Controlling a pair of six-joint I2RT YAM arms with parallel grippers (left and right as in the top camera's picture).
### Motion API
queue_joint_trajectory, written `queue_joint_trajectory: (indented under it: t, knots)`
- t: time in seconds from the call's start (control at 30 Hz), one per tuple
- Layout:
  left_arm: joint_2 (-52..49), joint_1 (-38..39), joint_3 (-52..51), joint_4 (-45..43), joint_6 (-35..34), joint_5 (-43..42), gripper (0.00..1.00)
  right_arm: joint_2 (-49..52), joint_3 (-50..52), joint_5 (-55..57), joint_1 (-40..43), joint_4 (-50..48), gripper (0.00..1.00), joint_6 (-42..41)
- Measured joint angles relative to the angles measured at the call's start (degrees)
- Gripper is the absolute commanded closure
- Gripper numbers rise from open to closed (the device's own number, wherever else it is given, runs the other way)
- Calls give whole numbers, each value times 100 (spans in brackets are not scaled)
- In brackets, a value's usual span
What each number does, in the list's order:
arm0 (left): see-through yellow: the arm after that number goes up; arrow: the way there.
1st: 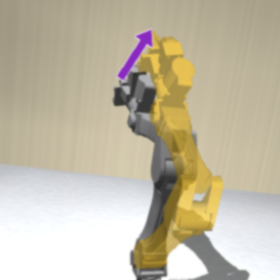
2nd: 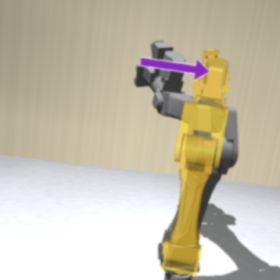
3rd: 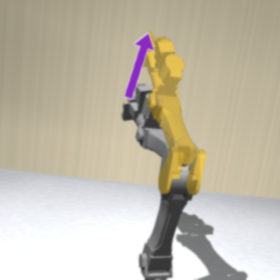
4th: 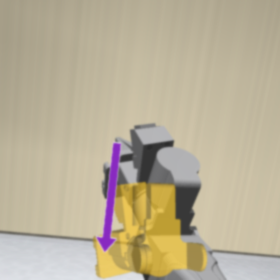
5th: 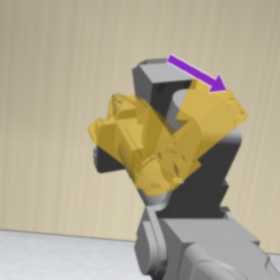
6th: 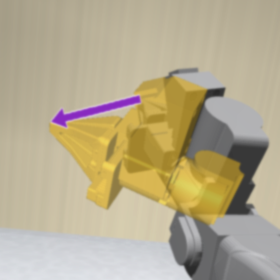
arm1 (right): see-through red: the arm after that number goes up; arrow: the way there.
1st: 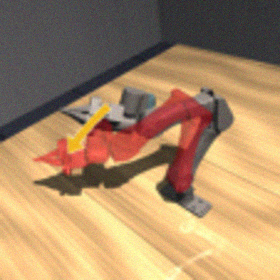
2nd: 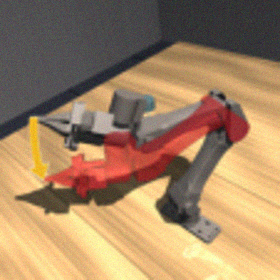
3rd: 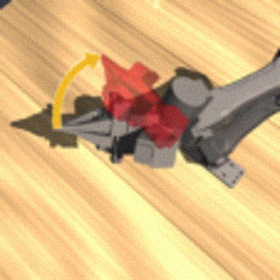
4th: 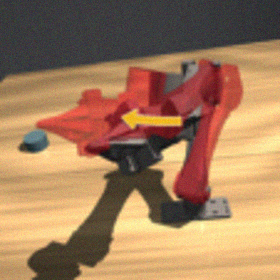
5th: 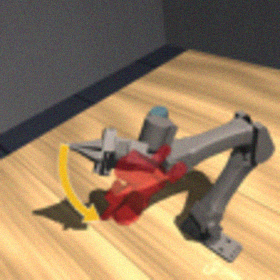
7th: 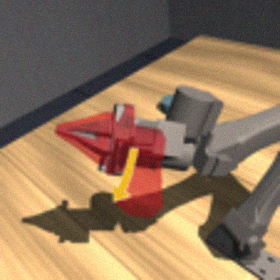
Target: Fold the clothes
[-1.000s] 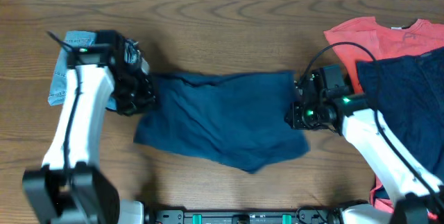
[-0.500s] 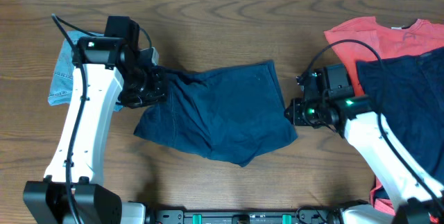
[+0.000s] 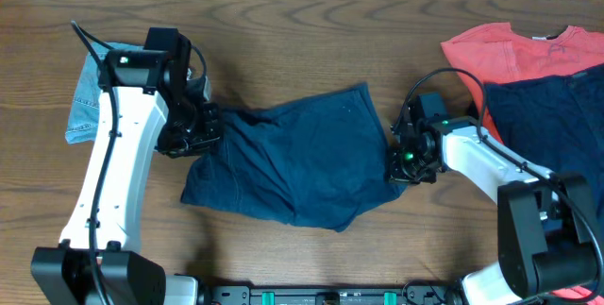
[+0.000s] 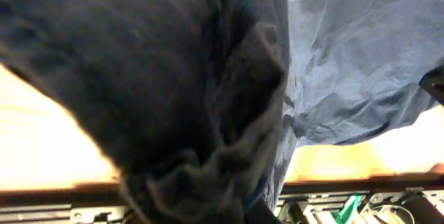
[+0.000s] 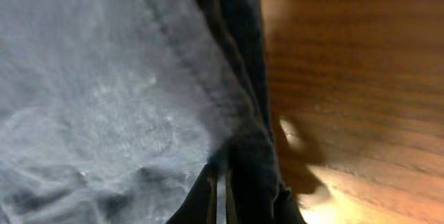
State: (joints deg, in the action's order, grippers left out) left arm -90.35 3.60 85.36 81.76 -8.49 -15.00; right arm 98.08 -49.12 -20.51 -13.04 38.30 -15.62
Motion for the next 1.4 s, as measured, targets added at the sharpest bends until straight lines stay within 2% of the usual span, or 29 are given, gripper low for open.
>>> queue_joint_trajectory:
  t: [0.23,1.0,1.27,1.4]
  knots:
    - [-2,214,345,-179,-72,-31,94,17,0,-57,-13,-2,93,20]
    - [-1213,3320,350,-2782,-1899,-153,94,24,-11,-57,-15,7,91,22]
    - [-1252,3934,350,-3484,-2059,197,94,24,-15,-48,-15,9,91,22]
    - [-1443,4028,350,-3875,-2168,306,89,24,-15,-48,-15,11,91,24]
